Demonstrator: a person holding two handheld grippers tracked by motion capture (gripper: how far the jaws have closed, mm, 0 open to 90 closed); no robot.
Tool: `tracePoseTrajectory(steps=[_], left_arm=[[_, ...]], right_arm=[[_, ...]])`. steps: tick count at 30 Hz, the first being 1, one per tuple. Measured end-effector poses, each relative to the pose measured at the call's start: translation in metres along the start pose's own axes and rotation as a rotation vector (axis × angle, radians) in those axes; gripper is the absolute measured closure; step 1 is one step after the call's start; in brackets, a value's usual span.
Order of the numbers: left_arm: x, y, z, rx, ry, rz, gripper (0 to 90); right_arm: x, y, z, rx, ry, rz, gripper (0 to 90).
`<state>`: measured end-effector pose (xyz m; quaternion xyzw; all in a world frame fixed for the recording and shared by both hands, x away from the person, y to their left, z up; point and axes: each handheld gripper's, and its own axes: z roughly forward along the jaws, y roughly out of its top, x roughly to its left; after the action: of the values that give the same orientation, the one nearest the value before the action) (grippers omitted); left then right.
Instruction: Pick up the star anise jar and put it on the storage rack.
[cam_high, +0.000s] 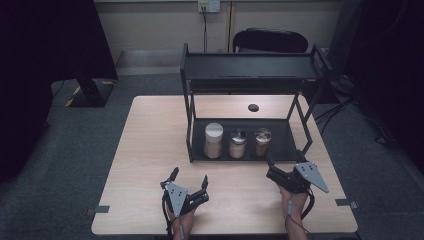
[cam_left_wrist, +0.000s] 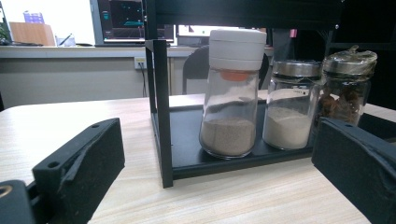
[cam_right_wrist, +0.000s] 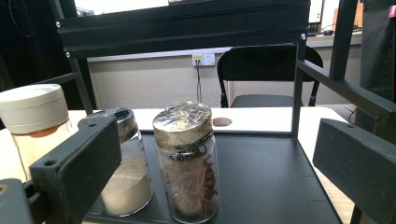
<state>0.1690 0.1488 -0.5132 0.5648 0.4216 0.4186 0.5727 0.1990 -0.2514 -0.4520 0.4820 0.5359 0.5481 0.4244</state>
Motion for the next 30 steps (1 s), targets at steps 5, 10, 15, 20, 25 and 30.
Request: tracePoseTrajectory(steps=[5, 10, 15, 20, 25, 30], left_arm=[[0.0, 0.0, 0.0, 0.0, 0.0, 0.0, 2.0], [0.0, 0.0, 0.0, 0.0, 0.0, 0.0, 2.0], [0.0, 0.0, 0.0, 0.0, 0.0, 0.0, 2.0], [0.0, 0.0, 0.0, 0.0, 0.0, 0.0, 2.0], [0.0, 0.0, 0.0, 0.001, 0.0, 0.0, 2.0], [0.0, 0.0, 0.0, 0.001, 0.001, 0.0, 2.0]], right_arm=[[0.0, -0.003, -0.005, 0.003, -0.009, 0.009, 0.2], [0.0, -0.007, -0.009, 0.006, -0.011, 0.005, 0.2], [0.003, -0.009, -0.014, 0.002, -0.014, 0.003, 0.2], [0.005, -0.013, -0.018, 0.0, -0.015, -0.001, 0.2], [0.005, -0.017, -0.023, 0.004, -0.018, 0.003, 0.3], [0.005, -0.02, -0.029, 0.0, -0.025, 0.011, 0.3]])
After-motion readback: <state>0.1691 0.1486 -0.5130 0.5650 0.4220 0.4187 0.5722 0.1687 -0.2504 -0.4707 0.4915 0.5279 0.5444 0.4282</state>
